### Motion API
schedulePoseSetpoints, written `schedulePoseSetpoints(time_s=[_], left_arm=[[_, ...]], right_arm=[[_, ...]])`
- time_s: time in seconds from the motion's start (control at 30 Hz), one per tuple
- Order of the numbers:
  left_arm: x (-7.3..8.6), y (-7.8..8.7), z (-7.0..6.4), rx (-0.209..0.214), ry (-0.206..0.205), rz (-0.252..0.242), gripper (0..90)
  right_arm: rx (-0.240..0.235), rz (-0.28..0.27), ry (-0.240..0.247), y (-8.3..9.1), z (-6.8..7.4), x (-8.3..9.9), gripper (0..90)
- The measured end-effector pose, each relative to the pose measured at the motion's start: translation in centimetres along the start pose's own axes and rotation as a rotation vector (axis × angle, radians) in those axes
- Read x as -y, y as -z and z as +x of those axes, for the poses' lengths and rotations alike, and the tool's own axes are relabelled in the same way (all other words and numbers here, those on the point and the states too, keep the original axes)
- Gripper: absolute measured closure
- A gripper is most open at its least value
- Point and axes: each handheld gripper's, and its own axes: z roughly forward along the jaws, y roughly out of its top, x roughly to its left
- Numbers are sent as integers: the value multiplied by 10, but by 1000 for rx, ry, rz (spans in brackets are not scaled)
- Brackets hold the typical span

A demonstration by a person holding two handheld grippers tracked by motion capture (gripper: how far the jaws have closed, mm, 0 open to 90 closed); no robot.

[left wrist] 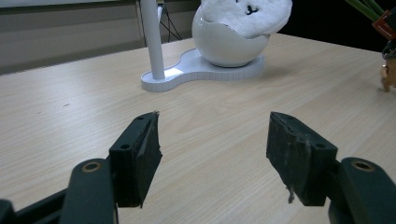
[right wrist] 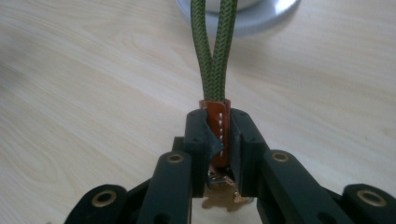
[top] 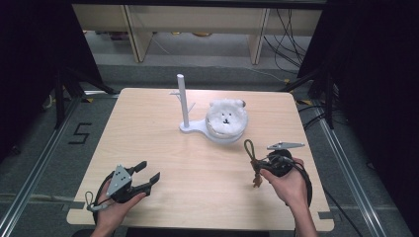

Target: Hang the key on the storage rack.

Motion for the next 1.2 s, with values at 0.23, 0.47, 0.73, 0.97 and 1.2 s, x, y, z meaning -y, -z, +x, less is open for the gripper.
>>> schedulePoseSetpoints(time_s=[0.23,0.47,0.73,0.97,1.2], left_arm=[[0,-1,1,6,13,-13,342],[0,1,1,4,18,-8,343],[0,1,1,10,17,-5,344],[-3,-1,1,36,42,-31,347],[-25,-4,2,127,113,-71,387]], right_arm=[[-19,-129,84,-8,12,-4,792],[-61,-230,138,-15,24,-8,792],[-67,-302,177,-24,36,-13,791],[-98,-392,228,-31,44,-17,791],[-140,-447,239,-38,55,-20,791]])
